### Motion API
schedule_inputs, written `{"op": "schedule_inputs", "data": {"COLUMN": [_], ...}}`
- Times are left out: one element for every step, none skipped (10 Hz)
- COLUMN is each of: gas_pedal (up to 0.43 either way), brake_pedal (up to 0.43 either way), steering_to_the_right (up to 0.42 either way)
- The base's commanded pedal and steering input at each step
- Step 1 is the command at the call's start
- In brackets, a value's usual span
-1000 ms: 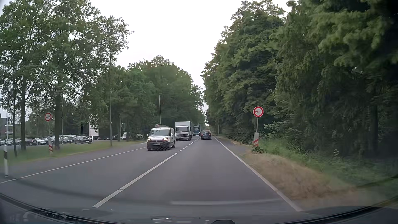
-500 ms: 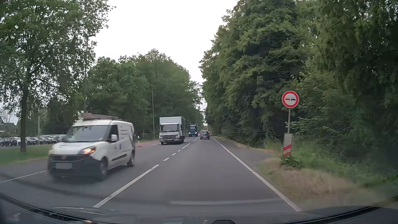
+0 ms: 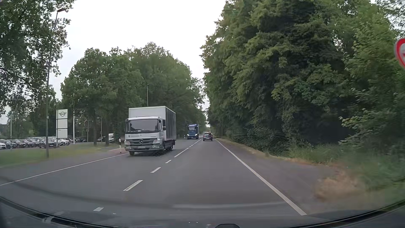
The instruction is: Follow the waypoints while adhering to traffic rules and regulations
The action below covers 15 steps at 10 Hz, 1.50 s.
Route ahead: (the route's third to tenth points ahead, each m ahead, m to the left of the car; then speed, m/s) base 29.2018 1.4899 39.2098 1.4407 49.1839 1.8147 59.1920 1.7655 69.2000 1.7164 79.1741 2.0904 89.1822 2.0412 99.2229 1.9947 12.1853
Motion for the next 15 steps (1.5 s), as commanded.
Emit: {"op": "schedule_inputs", "data": {"gas_pedal": [0.169, 0.169, 0.169, 0.169, 0.169, 0.169, 0.169, 0.169, 0.169, 0.169, 0.169, 0.169, 0.169, 0.169, 0.169], "brake_pedal": [0.000, 0.000, 0.000, 0.000, 0.000, 0.000, 0.000, 0.000, 0.000, 0.000, 0.000, 0.000, 0.000, 0.000, 0.000], "steering_to_the_right": [0.001, 0.000, 0.000, 0.000, -0.001, -0.001, -0.001, -0.001, -0.001, -0.002, -0.003, -0.002, -0.003, -0.002, -0.002]}}
